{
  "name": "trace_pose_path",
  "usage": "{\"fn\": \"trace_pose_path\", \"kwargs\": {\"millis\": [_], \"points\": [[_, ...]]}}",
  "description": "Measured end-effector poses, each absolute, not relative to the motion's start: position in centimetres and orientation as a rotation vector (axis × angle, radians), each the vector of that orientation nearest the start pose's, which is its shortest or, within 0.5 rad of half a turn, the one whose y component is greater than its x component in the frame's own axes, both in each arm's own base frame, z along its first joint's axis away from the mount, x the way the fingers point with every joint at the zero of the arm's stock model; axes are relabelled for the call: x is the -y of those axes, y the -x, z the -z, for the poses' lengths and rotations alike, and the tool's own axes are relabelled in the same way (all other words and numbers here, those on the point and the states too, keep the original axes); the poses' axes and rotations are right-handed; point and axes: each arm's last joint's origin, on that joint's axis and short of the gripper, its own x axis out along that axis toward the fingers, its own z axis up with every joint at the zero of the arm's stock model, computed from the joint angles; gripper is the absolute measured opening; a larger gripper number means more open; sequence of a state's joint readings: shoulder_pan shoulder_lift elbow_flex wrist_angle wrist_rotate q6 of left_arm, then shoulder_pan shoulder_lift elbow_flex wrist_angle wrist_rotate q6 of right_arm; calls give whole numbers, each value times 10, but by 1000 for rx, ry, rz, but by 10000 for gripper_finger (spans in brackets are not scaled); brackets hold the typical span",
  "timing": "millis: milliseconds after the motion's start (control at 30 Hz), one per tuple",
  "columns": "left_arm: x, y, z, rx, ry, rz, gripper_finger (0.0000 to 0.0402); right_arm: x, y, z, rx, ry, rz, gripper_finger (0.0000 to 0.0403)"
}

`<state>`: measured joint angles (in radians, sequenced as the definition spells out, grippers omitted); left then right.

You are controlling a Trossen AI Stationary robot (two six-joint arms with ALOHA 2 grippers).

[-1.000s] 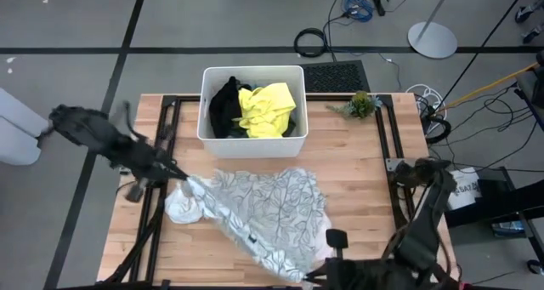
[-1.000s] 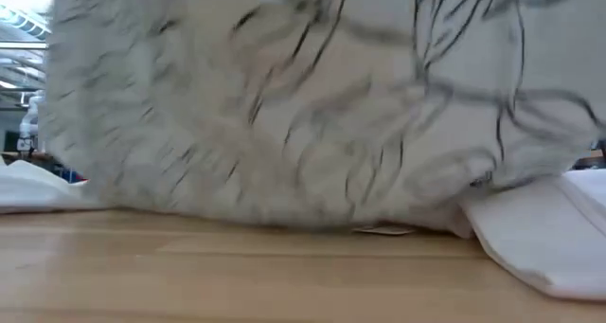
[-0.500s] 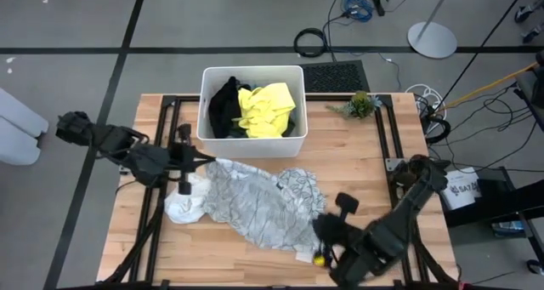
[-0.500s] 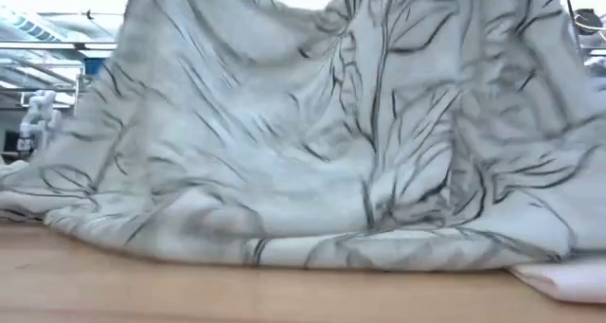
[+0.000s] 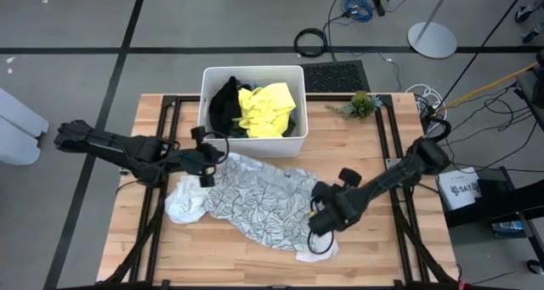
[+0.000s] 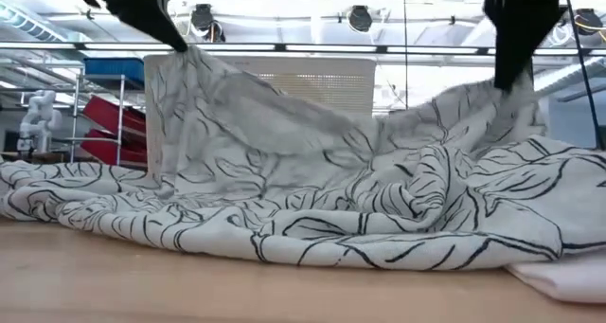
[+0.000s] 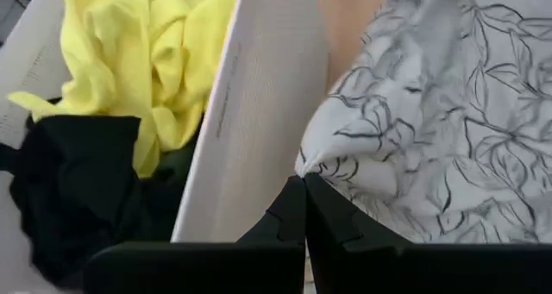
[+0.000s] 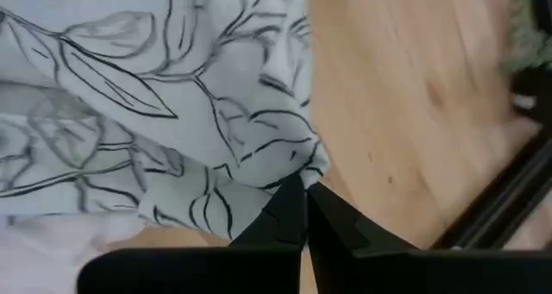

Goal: Fold laundry
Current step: Fold the white patterned blouse

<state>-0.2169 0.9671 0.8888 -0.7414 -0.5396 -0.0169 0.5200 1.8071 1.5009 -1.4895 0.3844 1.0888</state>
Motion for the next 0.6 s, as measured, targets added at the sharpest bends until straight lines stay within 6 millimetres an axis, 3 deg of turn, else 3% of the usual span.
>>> {"fn": "trace_pose_path", "kwargs": {"millis": [267,600], "points": [[15,-198,-270,-769,-262,-357,6,-120,-256,-217,-1308,-288,614,0],[15,-203,-266,-821,-256,-367,92,-116,-249,-208,-1268,-372,613,0]]}}
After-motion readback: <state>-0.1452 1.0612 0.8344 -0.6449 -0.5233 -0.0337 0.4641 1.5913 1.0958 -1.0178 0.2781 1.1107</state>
